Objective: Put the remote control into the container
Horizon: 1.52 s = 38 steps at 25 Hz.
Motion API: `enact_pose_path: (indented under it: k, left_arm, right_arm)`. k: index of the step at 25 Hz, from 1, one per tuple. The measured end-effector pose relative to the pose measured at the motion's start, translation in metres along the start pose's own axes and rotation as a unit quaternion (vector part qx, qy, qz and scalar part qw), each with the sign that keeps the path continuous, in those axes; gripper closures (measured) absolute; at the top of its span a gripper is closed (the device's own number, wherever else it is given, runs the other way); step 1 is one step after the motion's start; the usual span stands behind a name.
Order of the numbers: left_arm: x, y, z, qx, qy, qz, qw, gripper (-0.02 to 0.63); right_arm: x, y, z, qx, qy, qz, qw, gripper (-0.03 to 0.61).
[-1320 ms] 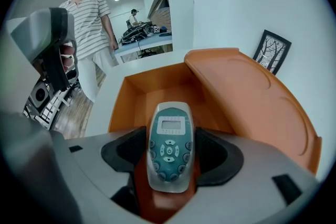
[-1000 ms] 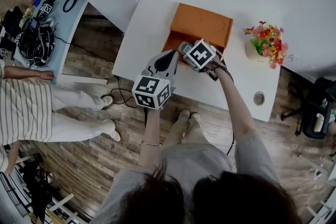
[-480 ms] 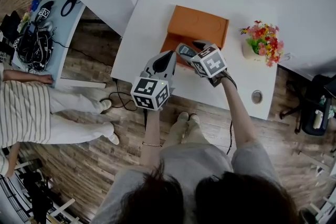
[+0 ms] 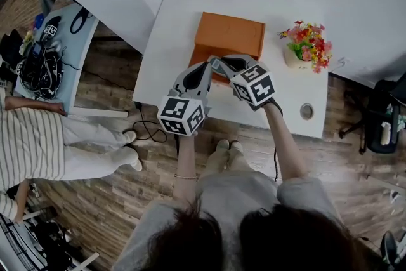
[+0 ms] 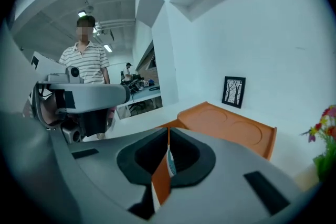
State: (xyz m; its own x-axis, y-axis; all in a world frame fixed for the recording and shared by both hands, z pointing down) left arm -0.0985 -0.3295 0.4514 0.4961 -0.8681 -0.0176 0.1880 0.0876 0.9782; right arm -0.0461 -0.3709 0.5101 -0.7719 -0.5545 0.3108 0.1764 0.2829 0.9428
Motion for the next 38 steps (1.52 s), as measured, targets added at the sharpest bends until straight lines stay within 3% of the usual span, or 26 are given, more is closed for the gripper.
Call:
enact_pose_path:
  k: [11,23,38]
  left_arm:
    - [-0.006,-0.026,-0.031,0.02,0.037,-0.027,0.9988,0.609]
    - [-0.018,-0.055,-0.079,0.069,0.086,-0.052,0.9926,0.609]
    - [-0.033,-0.094,-0.126,0.118,0.117,-0.096,0.9814,0.609]
  right_arm:
    - [-0.046,-0.054,0.025,-0.008,0.013,-0.106,0.994,0.578]
    - [-0.11,-0.1,0.04,-0.039,0.053,-0.197,0.978,0.58]
    - [-0.173,-0.136,0.064,-0.08,0.056,-0.287,0.953,0.58]
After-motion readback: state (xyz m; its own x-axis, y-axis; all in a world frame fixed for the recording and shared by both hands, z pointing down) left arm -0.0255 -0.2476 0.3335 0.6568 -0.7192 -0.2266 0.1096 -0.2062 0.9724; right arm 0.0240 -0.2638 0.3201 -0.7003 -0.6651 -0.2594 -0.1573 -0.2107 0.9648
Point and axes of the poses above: the fingertips, and each gripper's own axes: x forward along the fingers, z to its left, y out of its underside, the point moved 2 cm from there along -x, backward along the fingers, and after that the axes turned 11 degrees about -z, right-handed, at the moved point
